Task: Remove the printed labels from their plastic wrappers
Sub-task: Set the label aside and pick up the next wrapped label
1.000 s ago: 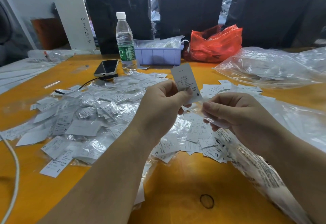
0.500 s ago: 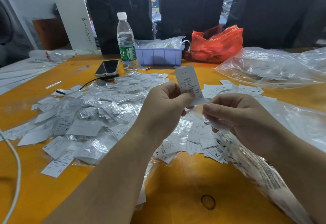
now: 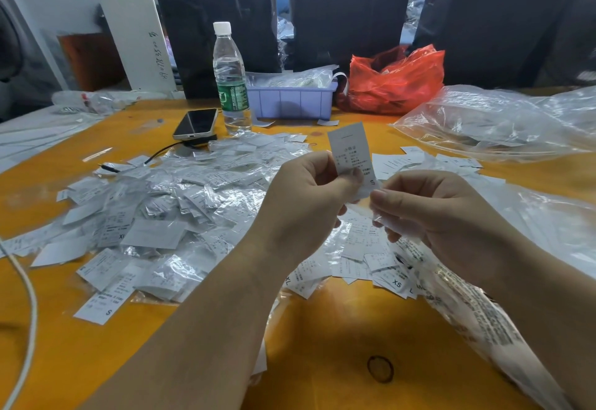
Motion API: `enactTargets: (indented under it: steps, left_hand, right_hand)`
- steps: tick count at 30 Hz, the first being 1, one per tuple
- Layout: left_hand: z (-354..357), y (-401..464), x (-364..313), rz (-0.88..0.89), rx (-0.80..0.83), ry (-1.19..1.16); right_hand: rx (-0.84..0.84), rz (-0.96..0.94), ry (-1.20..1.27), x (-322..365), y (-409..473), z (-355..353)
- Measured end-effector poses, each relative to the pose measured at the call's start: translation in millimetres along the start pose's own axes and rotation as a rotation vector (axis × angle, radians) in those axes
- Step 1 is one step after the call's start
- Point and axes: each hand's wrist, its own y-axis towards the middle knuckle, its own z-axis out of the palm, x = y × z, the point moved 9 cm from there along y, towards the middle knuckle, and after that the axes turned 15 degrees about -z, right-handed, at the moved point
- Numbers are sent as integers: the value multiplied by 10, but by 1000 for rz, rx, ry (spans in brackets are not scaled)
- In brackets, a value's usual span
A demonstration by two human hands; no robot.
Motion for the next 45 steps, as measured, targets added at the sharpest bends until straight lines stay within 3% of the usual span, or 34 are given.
enactTargets:
  steps: [15,21,32,35,39,45]
  left_hand:
    - [133,60,221,-253,148,-140]
    - [-81,66,113,-132,-30,-155]
    - [128,21,121,-114,115,-2]
    - [66,16,89,-82,42,29]
    - [-63,-42,-88,100,-92,89]
    - [23,-78,-119,156,-101,198]
  right_hand:
    - [-95,-42,14,31,7,-90]
    - [-79,-73,-77,54,15,-81]
    - [-114,-116,-128,99,8,-106]
    - [-119,-105,-112,83,10,-114]
    - [-115,-91,-123,40,8,-137]
    - [-152,-97,-108,62,8,-161]
